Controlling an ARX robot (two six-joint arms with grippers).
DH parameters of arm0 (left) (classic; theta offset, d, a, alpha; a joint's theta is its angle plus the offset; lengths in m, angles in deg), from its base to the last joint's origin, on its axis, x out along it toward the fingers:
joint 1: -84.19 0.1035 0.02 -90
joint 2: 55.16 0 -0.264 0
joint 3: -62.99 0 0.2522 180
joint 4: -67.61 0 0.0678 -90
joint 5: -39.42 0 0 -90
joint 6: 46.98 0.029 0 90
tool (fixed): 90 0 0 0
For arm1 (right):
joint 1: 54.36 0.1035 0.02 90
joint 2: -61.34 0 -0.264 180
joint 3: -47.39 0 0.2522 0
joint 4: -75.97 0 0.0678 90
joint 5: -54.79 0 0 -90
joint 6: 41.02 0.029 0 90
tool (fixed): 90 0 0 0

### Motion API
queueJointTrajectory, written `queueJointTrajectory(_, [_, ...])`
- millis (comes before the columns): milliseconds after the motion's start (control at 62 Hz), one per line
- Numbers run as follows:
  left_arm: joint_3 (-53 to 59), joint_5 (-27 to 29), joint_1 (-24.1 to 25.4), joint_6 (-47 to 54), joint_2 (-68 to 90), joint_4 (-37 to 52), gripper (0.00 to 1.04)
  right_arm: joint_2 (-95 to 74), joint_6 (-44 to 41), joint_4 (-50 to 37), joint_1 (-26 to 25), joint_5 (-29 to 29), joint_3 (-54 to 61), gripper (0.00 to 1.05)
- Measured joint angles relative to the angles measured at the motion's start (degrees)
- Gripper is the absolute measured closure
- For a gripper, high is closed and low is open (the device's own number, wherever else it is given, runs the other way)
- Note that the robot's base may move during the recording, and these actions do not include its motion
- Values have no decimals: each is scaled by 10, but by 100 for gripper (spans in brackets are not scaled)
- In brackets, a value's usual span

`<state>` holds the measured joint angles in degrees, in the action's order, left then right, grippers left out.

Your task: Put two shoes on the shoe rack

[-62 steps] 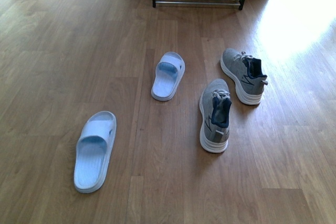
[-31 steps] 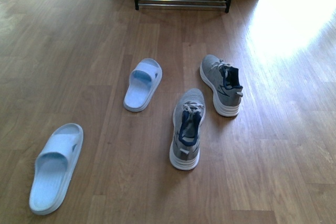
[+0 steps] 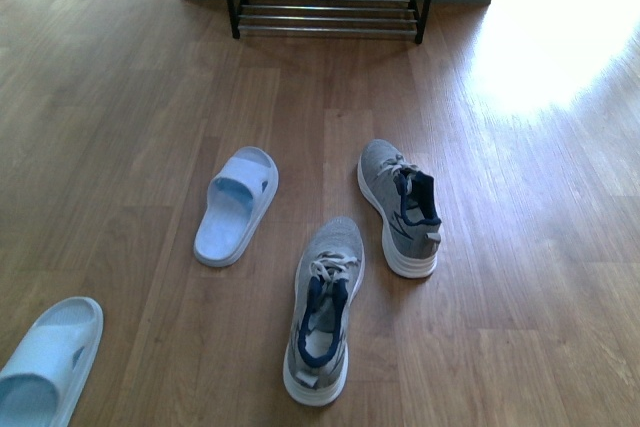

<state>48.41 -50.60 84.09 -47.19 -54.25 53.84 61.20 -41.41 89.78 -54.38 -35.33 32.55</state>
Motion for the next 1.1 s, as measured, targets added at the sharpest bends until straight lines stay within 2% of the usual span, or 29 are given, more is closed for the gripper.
queueJointTrajectory(467, [0, 4, 0, -1, 0, -1, 9, 0, 0, 0, 0, -1, 0, 9])
queueJointTrajectory(516, [-11, 73, -23, -52, 18, -34, 9, 0, 0, 0, 0, 0, 0, 9])
queueJointTrajectory(548, [-25, 147, -59, -115, 58, -66, 9, 0, 0, 0, 0, 0, 0, 9])
queueJointTrajectory(596, [-37, 196, -94, -223, 125, -61, 9, 0, 0, 0, 0, 1, 0, 9])
queueJointTrajectory(677, [-56, 172, -134, -343, 248, 8, 9, 0, 0, 0, 0, 1, 0, 9])
queueJointTrajectory(758, [-96, 130, -153, -389, 393, 92, 9, 0, 0, 0, 0, 1, 0, 9])
queueJointTrajectory(903, [-197, 53, -161, -369, 668, 159, 9, 0, 0, 0, 0, 1, 0, 9])
queueJointTrajectory(1096, [-311, -32, -164, -293, 973, 132, 9, 0, 0, 0, 0, 1, 0, 9])
